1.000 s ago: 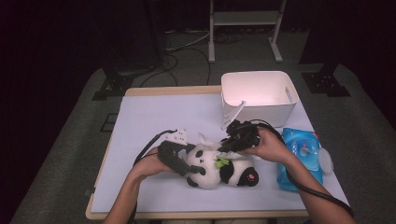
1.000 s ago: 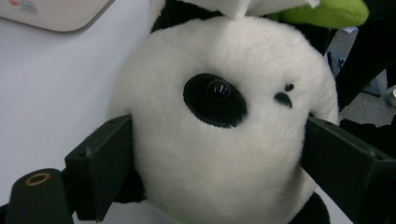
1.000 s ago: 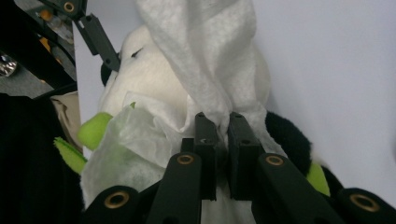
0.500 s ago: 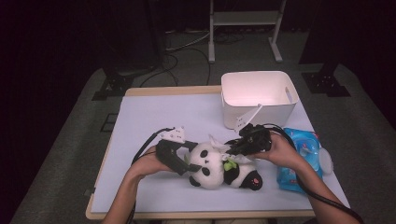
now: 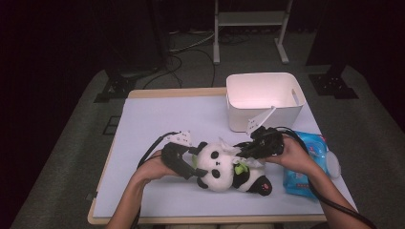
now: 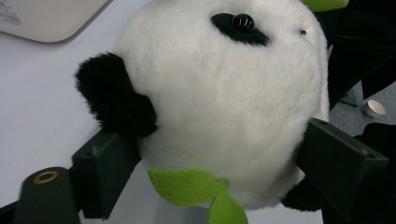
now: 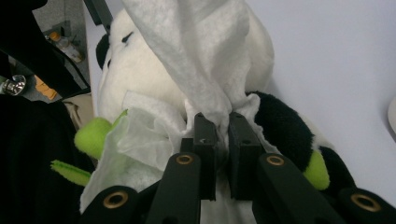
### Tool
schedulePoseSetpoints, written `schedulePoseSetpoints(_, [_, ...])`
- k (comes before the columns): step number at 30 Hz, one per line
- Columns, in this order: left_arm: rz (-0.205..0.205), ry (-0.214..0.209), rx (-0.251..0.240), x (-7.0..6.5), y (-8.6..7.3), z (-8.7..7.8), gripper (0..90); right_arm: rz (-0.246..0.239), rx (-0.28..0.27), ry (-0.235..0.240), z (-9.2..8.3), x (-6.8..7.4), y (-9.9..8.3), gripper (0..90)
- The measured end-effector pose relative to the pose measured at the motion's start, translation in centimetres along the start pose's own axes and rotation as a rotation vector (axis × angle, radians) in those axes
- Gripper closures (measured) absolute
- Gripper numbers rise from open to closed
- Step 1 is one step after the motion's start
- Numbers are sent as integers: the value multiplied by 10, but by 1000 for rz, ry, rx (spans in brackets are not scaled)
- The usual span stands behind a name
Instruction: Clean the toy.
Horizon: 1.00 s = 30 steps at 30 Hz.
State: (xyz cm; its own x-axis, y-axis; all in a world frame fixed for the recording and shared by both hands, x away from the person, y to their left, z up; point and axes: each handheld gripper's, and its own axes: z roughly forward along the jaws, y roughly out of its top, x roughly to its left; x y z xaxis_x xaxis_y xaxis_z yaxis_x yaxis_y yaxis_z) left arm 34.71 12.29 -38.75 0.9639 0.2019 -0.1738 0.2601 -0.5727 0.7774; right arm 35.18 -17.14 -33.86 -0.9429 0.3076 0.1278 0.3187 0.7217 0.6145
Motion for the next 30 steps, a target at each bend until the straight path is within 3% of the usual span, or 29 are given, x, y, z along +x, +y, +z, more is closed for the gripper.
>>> schedulePoseSetpoints(8, [-3,3,13,2,-2,-1,161,-14,8,2,-1,4,14,702])
schedulePoseSetpoints(15, [2,3,19,1,-1,-1,161,-19,-26,15,-10,5,14,602])
schedulePoseSetpoints(30, [4,5,21,1,-2,-2,161,6,-45,3,-37,5,-16,552])
